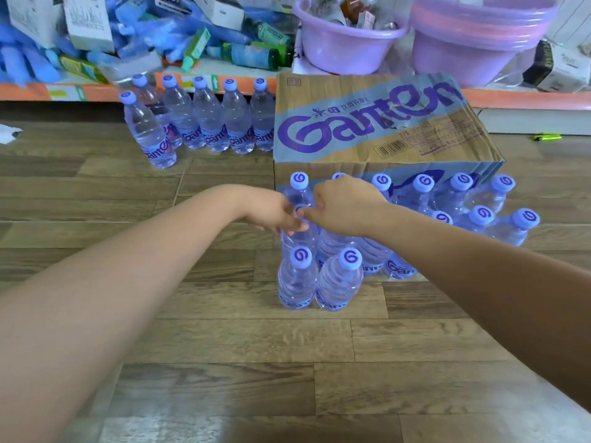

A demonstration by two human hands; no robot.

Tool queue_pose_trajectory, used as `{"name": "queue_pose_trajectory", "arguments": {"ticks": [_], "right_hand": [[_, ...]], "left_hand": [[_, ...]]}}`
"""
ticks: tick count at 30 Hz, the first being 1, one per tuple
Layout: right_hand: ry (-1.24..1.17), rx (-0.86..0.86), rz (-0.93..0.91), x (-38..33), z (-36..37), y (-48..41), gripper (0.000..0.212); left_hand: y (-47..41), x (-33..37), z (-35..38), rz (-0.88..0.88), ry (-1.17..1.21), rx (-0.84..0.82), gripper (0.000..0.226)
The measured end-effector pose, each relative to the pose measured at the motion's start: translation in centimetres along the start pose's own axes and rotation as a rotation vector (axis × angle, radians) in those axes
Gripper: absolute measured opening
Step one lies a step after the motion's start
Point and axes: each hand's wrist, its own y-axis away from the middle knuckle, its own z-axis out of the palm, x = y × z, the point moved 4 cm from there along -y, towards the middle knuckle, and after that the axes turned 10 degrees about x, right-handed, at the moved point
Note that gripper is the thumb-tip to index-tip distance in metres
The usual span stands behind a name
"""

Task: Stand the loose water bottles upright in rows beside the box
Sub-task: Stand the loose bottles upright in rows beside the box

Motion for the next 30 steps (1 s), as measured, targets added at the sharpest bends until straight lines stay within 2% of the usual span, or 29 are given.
{"name": "queue_pose_trajectory", "arguments": {"ticks": [3, 7, 11, 15, 19, 24, 30], "right_hand": [[-0.027, 0.165, -0.048, -1.6, -0.9, -2.7, 0.03], [-0.086, 0.247, -0.098, -4.1, -1.3, -7.3, 0.032], [-0.029, 0.175, -0.096, -6.2, 0.0, -12.7, 0.041], [0.016, 0.135, -0.129, -8.7, 2.3, -17.2, 0.051], [0.028, 0.042, -0.142, -11.1, 4.5, -20.9, 0.065], [0.009, 0.016, -0.07, -12.4, 4.5, -24.0, 0.067], [0.045, -0.029, 0.082, -10.0, 0.0, -24.2, 0.07]], "left_hand": [[-1.2, -2.6, -2.3, -0.055, -0.013, 0.063, 0.042], [-2.8, -6.8, -6.1, -0.12, -0.125, 0.279, 0.049], [-3.8, -12.0, -9.5, -0.163, -0.253, 0.443, 0.06], [-3.9, -18.8, -12.8, -0.21, -0.196, 0.564, 0.07], [-3.8, -24.9, -15.7, -0.217, -0.163, 0.723, 0.067], [-3.5, -28.0, -17.1, -0.229, -0.228, 0.669, 0.071], [-0.9, -27.0, -19.5, -0.234, -0.237, 0.584, 0.07]]}}
